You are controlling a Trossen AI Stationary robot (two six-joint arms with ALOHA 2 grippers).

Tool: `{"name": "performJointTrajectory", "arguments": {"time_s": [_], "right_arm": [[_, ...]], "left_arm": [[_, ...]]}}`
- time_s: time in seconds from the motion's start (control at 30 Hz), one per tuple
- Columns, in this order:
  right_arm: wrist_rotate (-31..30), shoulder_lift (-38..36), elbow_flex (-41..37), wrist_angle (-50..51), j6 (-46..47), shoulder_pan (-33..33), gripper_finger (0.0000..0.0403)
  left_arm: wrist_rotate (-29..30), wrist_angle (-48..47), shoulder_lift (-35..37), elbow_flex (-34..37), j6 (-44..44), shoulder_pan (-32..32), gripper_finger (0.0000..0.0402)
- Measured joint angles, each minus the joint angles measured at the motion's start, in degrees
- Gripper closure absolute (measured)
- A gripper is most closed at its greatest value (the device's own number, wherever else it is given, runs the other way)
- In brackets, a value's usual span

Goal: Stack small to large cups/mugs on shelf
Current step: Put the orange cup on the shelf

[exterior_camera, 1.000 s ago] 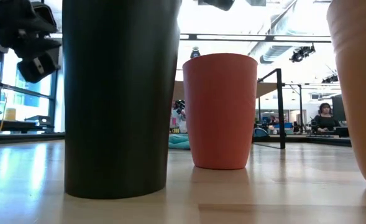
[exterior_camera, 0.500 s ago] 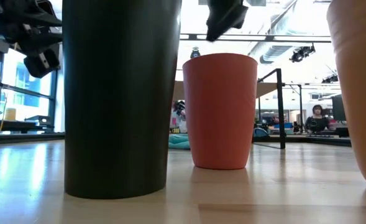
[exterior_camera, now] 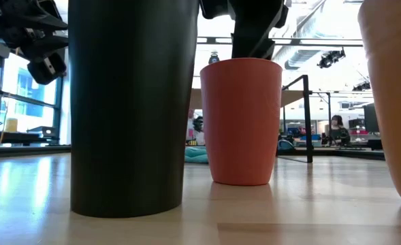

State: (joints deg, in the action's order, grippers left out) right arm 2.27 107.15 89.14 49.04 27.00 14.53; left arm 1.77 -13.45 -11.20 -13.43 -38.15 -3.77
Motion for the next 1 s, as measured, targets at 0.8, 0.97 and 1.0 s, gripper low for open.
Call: {"name": "performJointTrajectory", "arguments": {"time_s": [0.8, 0.97, 1.0], "right_arm": [[-1.21, 0.86, -0.07, 1.07, -0.44, 0.32, 0.0268], [-1.21, 1.34, -0.07, 0.82, -0.24, 0.32, 0.0268], [-1.21, 1.50, -0.07, 0.87, -0.24, 0.32, 0.0268]], "left_arm": [[0.40, 0.02, 0.00, 0.00, 0.24, 0.00, 0.0309], [0.41, 0.07, 0.00, 0.00, -0.08, 0.00, 0.0309], [0.42, 0.07, 0.00, 0.00, -0.23, 0.00, 0.0309]]}}
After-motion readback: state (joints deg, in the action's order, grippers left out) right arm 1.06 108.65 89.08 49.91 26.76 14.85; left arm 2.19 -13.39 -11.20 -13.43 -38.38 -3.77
